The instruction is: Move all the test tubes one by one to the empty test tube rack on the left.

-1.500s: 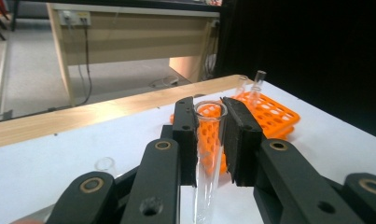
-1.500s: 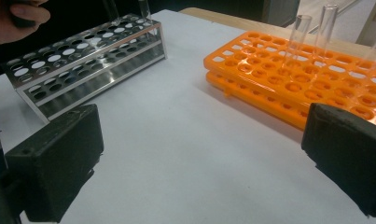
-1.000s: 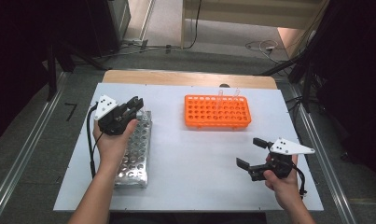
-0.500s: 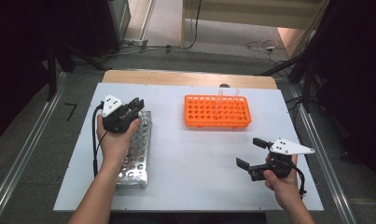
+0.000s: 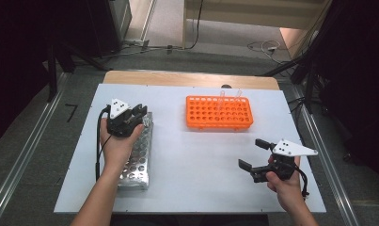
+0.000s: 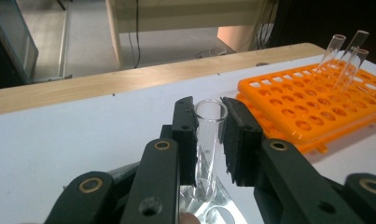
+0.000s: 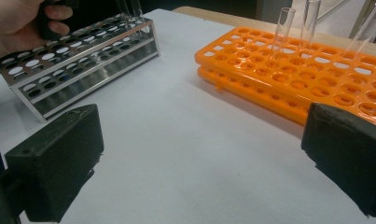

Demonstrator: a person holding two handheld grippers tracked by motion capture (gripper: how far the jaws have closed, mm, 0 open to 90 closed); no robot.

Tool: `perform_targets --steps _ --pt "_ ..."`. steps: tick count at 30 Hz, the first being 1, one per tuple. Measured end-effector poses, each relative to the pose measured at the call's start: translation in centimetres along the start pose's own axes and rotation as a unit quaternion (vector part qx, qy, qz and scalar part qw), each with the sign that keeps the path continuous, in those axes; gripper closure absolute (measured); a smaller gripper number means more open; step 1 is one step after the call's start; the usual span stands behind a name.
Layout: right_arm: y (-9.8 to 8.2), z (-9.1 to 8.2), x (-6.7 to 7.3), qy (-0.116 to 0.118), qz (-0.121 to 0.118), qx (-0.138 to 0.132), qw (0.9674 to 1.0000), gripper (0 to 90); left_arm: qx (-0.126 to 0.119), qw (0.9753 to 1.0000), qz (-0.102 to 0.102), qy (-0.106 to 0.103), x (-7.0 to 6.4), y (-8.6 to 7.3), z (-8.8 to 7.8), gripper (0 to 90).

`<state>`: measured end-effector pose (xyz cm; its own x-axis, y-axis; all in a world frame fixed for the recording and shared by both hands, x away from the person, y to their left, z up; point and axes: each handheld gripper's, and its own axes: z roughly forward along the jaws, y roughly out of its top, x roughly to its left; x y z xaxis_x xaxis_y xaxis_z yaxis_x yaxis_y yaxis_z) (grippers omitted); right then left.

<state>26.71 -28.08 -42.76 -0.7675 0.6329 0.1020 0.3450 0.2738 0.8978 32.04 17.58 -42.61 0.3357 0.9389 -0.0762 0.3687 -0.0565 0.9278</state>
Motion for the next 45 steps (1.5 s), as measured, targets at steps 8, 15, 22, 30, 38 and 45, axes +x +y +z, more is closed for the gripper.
perform_targets --steps 8,15,22,30,38,45 --pt "0.0 0.0 0.0 0.001 0.0 0.001 1.0 0.0 0.024 0.9997 0.007 0.001 -0.2 -0.2 0.3 75.0" --pt "0.0 0.0 0.0 0.0 0.0 0.001 1.0 0.0 0.045 0.9989 0.011 -0.001 -0.3 -0.2 0.6 73.8" --pt "0.0 0.1 0.0 -0.001 0.0 0.002 1.0 0.0 0.069 0.9974 0.018 -0.007 -0.4 -0.2 1.0 73.6" --pt "-0.1 0.1 -0.1 -0.004 0.001 0.002 1.0 0.0 0.067 0.9975 0.001 -0.021 -0.3 0.1 0.5 62.1" --pt "0.0 0.1 -0.3 -0.005 0.005 -0.001 1.0 0.0 0.032 0.9972 -0.012 -0.067 -0.7 0.5 -1.6 38.2" --pt "0.4 0.3 -0.4 -0.008 0.005 -0.006 0.9999 0.0 0.012 0.9946 -0.009 -0.103 -2.4 0.4 -3.3 14.9"
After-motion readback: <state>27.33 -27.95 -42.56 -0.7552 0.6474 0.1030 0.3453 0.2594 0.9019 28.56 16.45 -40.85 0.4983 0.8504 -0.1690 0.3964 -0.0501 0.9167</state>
